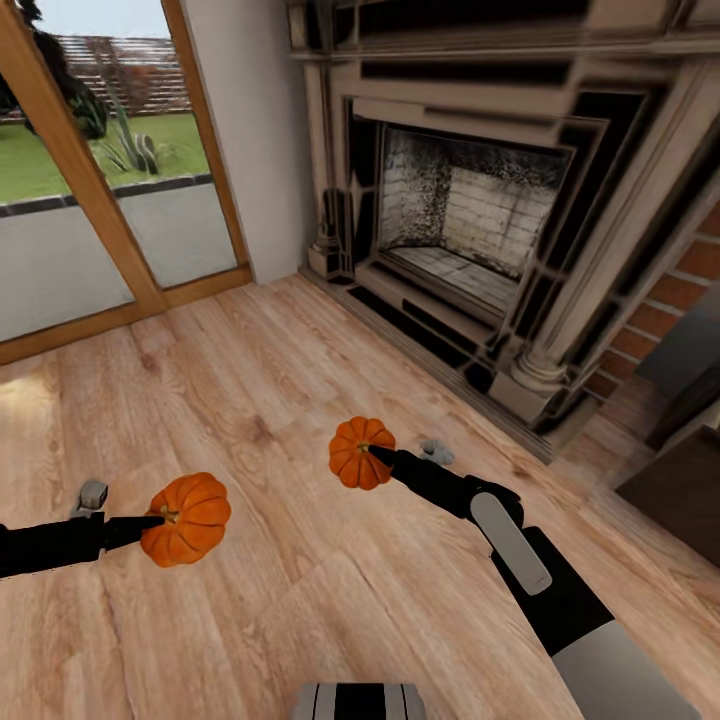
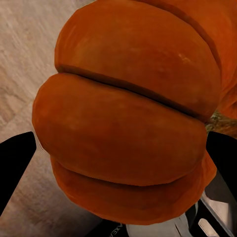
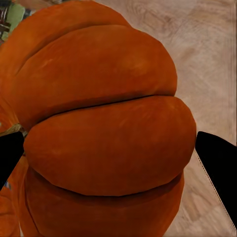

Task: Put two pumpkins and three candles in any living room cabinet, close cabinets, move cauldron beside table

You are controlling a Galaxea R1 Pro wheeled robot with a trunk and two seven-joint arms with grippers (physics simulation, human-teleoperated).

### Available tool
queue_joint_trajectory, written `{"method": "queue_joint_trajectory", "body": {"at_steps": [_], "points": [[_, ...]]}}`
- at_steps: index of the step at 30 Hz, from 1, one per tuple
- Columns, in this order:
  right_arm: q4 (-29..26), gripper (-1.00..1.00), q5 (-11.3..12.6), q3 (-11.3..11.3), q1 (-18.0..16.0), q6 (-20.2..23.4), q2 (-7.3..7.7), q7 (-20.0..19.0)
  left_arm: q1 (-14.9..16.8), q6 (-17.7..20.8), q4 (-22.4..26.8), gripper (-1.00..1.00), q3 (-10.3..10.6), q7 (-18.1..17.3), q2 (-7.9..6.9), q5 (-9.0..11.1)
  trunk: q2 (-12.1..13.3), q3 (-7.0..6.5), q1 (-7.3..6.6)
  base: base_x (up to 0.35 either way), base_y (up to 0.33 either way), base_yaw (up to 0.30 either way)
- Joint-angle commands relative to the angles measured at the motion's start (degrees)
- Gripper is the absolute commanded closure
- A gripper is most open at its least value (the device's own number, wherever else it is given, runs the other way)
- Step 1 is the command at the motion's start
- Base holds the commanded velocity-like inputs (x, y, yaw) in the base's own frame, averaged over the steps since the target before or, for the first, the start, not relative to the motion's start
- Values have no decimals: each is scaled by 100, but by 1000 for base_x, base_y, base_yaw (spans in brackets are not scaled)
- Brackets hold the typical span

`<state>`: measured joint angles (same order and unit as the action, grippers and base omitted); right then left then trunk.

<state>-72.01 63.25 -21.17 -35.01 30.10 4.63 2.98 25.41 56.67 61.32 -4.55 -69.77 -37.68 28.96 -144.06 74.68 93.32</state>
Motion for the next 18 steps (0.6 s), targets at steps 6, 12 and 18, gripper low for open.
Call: {"method": "queue_joint_trajectory", "body": {"at_steps": [6,12,18], "points": [[-1,100,65,-10,-5,4,3,36,-1,44,3,100,-4,-1,-9,24,6,-117,-18,-134,0,-273],[8,100,64,-10,-5,-1,-5,36,-1,42,3,100,-9,-1,-4,24,14,-238,-33,-14,0,-273],[18,100,64,-10,-5,-48,-13,40,-1,42,-2,100,-11,-1,-5,28,22,-358,-49,-1,0,-273]]}}
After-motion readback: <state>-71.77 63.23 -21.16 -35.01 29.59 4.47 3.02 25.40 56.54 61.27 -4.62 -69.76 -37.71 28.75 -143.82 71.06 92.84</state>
